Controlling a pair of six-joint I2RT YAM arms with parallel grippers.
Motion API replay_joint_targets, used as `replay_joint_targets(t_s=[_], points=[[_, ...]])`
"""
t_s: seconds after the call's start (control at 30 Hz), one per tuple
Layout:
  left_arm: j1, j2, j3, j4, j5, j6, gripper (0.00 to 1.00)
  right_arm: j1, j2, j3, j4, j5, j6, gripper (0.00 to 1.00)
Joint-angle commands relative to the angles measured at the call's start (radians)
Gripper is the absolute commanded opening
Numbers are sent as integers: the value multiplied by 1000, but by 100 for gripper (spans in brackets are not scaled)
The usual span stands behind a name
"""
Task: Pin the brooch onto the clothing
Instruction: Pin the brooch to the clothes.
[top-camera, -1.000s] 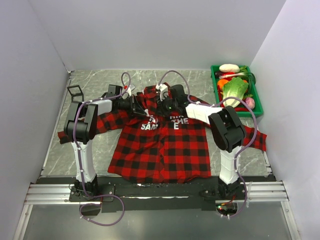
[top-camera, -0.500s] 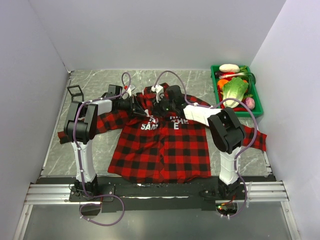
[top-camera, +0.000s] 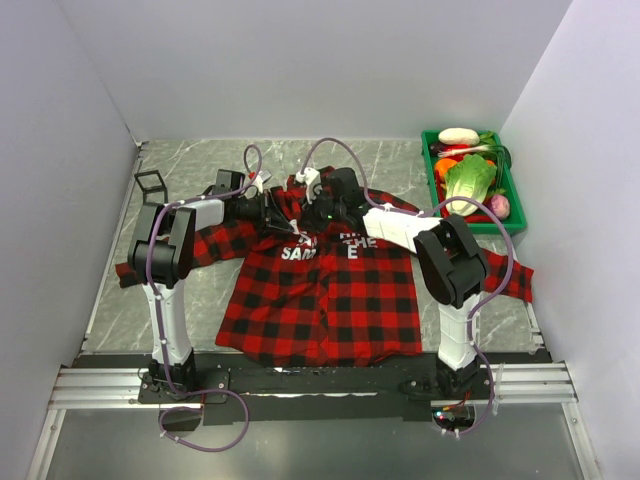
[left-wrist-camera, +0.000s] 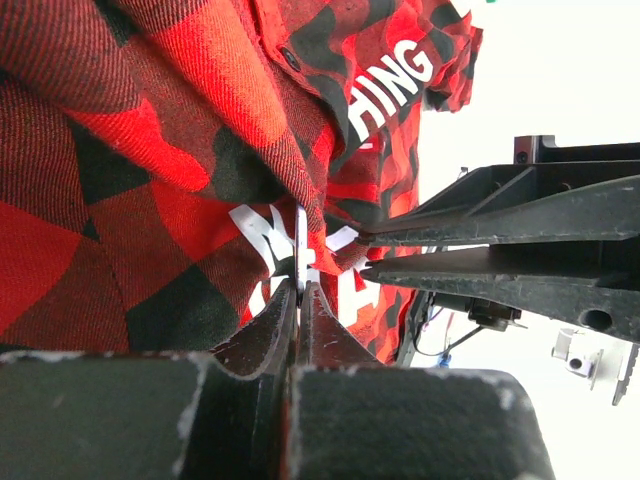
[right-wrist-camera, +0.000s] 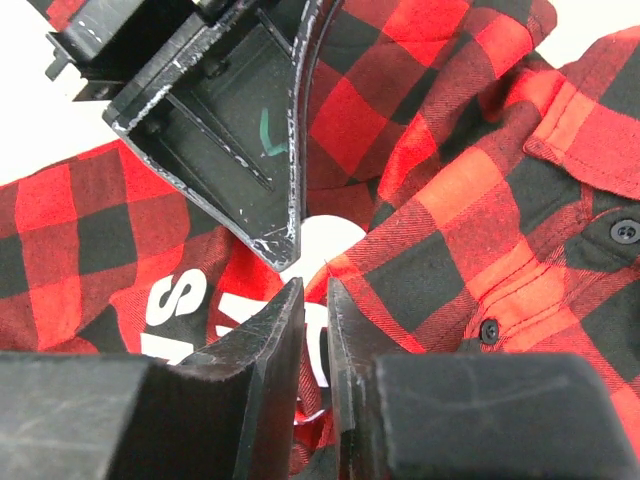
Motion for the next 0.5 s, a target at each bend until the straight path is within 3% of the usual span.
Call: replay_joint_targets(t_s=[0.0,0.47], points=[[0,-42,17,7,53,9,1,10,3,65,-33,4,-29,22],[-3,-75,1,40,74,-1,1,15,5,66,-59,21,-23,21]])
